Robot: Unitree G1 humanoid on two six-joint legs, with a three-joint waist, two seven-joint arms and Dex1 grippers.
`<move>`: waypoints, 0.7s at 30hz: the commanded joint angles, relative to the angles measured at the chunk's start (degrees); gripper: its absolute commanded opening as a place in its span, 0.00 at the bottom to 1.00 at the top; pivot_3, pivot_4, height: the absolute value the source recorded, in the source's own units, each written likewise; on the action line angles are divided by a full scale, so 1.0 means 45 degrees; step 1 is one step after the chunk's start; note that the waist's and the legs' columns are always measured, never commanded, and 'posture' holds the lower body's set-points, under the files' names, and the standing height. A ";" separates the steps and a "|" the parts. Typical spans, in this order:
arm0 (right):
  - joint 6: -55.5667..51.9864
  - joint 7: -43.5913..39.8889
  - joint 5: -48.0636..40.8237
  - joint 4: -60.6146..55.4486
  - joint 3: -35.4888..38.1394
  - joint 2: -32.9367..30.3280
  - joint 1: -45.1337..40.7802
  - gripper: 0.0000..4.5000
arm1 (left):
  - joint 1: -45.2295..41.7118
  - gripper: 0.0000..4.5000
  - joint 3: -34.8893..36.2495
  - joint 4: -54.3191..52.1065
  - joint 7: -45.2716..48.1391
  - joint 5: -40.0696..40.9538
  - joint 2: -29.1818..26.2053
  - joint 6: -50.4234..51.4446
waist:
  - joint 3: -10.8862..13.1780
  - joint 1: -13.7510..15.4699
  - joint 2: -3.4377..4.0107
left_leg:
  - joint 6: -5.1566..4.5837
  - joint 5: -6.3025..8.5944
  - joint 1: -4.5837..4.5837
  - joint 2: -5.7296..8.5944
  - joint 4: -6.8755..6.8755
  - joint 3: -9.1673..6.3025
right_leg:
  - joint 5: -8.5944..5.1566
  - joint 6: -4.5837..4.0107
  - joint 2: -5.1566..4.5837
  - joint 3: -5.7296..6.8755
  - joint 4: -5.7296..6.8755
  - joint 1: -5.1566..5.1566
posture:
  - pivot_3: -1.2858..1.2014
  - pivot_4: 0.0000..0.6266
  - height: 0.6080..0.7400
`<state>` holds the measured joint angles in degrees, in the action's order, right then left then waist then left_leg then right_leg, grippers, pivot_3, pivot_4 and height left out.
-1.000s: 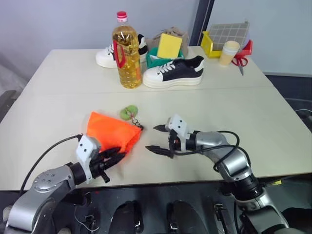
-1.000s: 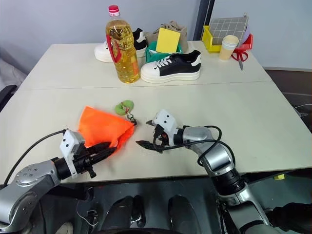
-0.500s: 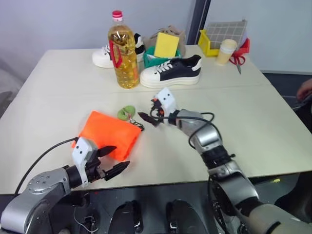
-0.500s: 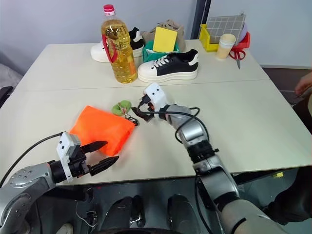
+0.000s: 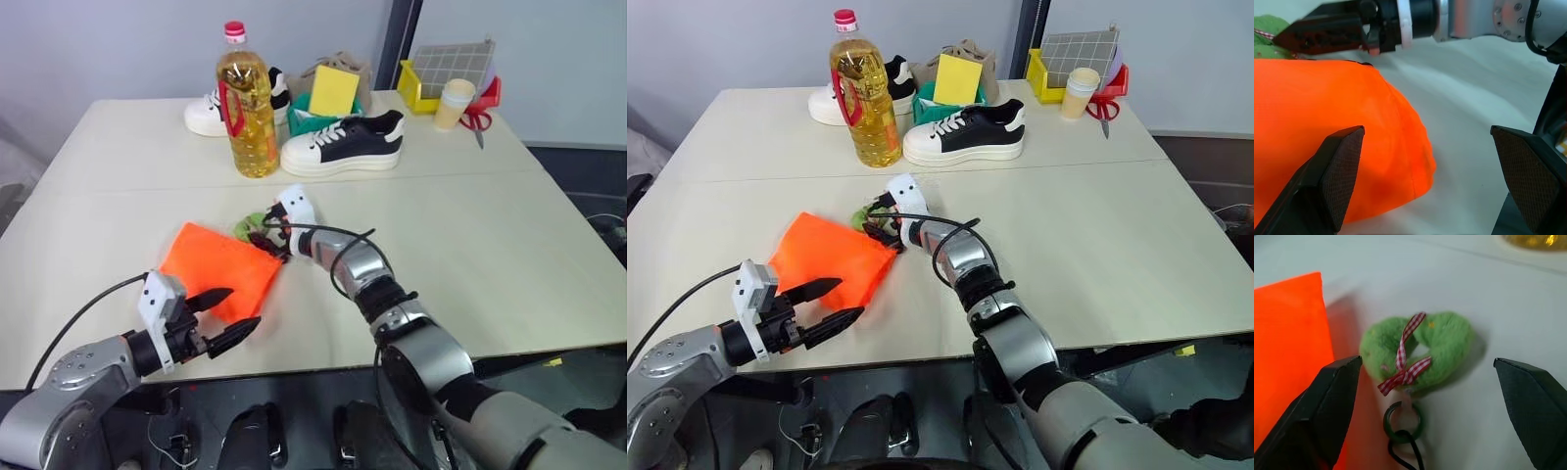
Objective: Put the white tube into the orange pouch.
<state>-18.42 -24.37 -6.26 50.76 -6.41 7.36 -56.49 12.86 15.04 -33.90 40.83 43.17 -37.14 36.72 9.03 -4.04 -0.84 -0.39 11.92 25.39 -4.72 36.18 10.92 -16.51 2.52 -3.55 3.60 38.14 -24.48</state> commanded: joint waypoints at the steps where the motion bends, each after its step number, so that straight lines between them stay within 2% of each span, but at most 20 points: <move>1: 0.0715 0.0418 0.0225 0.0720 0.0192 0.0305 -0.0564 0.66 | -0.0083 0.98 0.0200 -0.0262 -0.0168 0.0128 0.0078 -0.0167 | 0.0000 -0.0009 0.0000 | 0.0004 -0.0001 0.0000 0.0000 -0.0001 -0.0001 | 0.0000 0.0000 0.0000 0.0000 0.0001 0.0000 | 0.52 0.24 1.00; 3: 0.0941 0.0446 0.0270 0.0836 0.0235 0.0285 -0.0525 0.47 | -0.0079 0.98 0.0178 -0.0275 -0.0254 0.0103 0.0137 -0.0191 | 0.0000 -0.0008 0.0000 | 0.0006 -0.0001 -0.0001 0.0000 -0.0002 -0.0002 | 0.0000 0.0000 0.0000 0.0000 0.0002 0.0000 | 0.52 0.24 1.00; 7: 0.1266 0.0369 0.0280 0.0486 0.0295 0.0125 -0.0223 0.01 | -0.0004 0.98 0.0120 -0.0332 -0.0354 0.0064 0.0219 -0.0233 | 0.0000 0.0001 0.0000 | 0.0011 0.0001 0.0000 0.0000 -0.0001 -0.0003 | 0.0000 0.0000 0.0000 -0.0001 0.0002 0.0000 | 0.52 0.24 1.00; 13: 0.0817 0.0422 0.0230 -0.2522 0.0438 -0.0806 0.1459 0.01 | -0.0116 0.98 0.0103 -0.0475 -0.0648 0.0174 0.0537 -0.0279 | 0.0000 0.0022 0.0000 | 0.0023 0.0008 0.0001 0.0000 -0.0002 -0.0005 | 0.0000 0.0000 -0.0004 -0.0001 0.0000 0.0003 | 0.52 0.24 1.00; 17: -0.0541 0.0340 0.0038 -0.6187 0.0541 -0.1917 0.3468 0.01 | -0.0300 0.98 0.0090 -0.0477 -0.0769 0.0195 0.0659 -0.0281 | 0.0000 0.0035 0.0000 | 0.0021 0.0006 0.0000 0.0000 -0.0004 -0.0010 | 0.0000 0.0000 -0.0004 -0.0001 0.0000 0.0003 | 0.52 0.24 1.00; 21: -0.2778 -0.0025 -0.0475 -1.0841 0.0983 -0.3624 0.6069 0.01 | -0.0766 0.98 -0.0158 -0.0281 -0.0823 0.0151 0.0799 -0.0296 | 0.0001 0.0045 0.0002 | 0.0026 0.0010 -0.0002 0.0000 -0.0007 -0.0013 | -0.0002 -0.0002 -0.0004 -0.0001 -0.0003 0.0004 | 0.52 0.24 1.00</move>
<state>-27.76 -23.77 -7.01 10.17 -3.20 -7.63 -30.31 10.00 14.25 -34.16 37.09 43.24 -33.60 36.57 9.04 -3.84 -0.83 -0.26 11.97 25.40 -4.72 36.13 10.86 -16.52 2.51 -3.57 3.60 38.13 -24.47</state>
